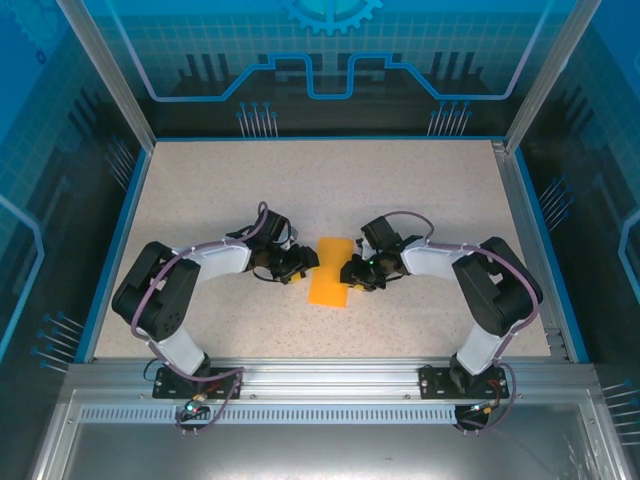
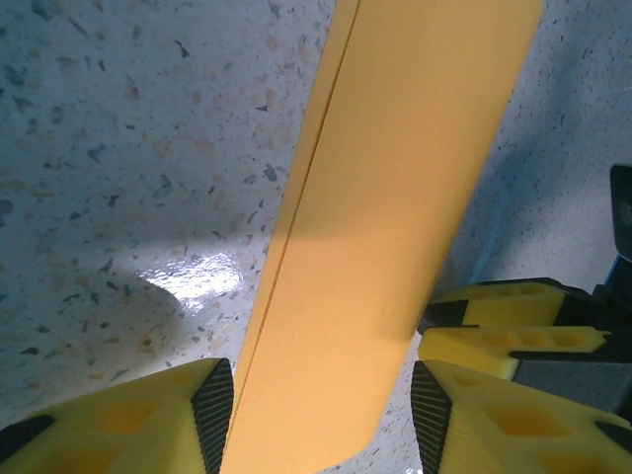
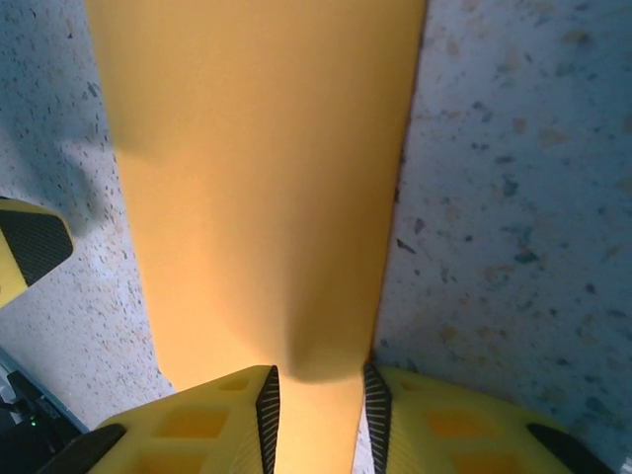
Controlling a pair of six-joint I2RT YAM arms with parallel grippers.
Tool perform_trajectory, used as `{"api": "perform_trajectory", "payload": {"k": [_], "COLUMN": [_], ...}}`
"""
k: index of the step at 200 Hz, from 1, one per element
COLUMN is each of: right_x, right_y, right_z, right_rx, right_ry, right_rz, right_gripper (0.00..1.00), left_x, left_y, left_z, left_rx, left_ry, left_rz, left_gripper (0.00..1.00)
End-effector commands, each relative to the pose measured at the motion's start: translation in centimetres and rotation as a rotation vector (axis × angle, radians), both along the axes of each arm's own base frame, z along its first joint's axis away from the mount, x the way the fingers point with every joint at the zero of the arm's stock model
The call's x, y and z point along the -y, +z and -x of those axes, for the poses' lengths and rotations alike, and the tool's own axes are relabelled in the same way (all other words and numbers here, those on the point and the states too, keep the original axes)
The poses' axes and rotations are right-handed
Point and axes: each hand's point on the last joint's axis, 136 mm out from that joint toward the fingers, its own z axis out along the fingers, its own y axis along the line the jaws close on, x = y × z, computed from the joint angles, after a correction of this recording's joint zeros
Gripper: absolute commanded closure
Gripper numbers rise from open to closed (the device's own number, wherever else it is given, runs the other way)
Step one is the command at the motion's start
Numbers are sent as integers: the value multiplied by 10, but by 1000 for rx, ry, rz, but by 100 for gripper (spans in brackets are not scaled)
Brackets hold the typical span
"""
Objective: Fold a paper plane with a square sheet of paper (pick it up from the middle)
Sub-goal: Fold the triangle a second time at the center of the table.
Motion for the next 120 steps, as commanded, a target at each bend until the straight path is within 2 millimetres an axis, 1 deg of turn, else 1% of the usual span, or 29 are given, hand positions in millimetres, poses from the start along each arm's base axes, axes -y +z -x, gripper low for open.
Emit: {"api": "perform_trajectory", "payload": {"k": [1,14,31,44,61,75,100,120], "right_x": [3,-3,-8,-8,-6,-8,-8,-3], "right_y": [16,24,24,19,6,0,-3,5], "right_z": [1,0,-1,-1,0,1,2,-1], "right_rx": [24,36,35,16,-7,-22,-32,-5], "right_ry": [5,13,22,19,15,23,20,-3], "right_rz": [-15,-50,-58,-49,-22,-34,-35,-16], "right_gripper": [67,67,67,67,67,67,67,67], "left_x": [6,4,4,5,6,6,6,6], "left_y": [4,2,0,0,1,2,2,2], "left_z": [0,0,0,-1,-1,-2,-1,0], "left_rx": [-6,-7,-8,-10,-7,-6,-7,-8], "left_ry": [-23,-18,-16,-17,-18,-21,-26,-27], "left_rz": [9,3,3,8,10,14,9,8], "left_gripper": [45,45,45,45,45,45,45,45]}}
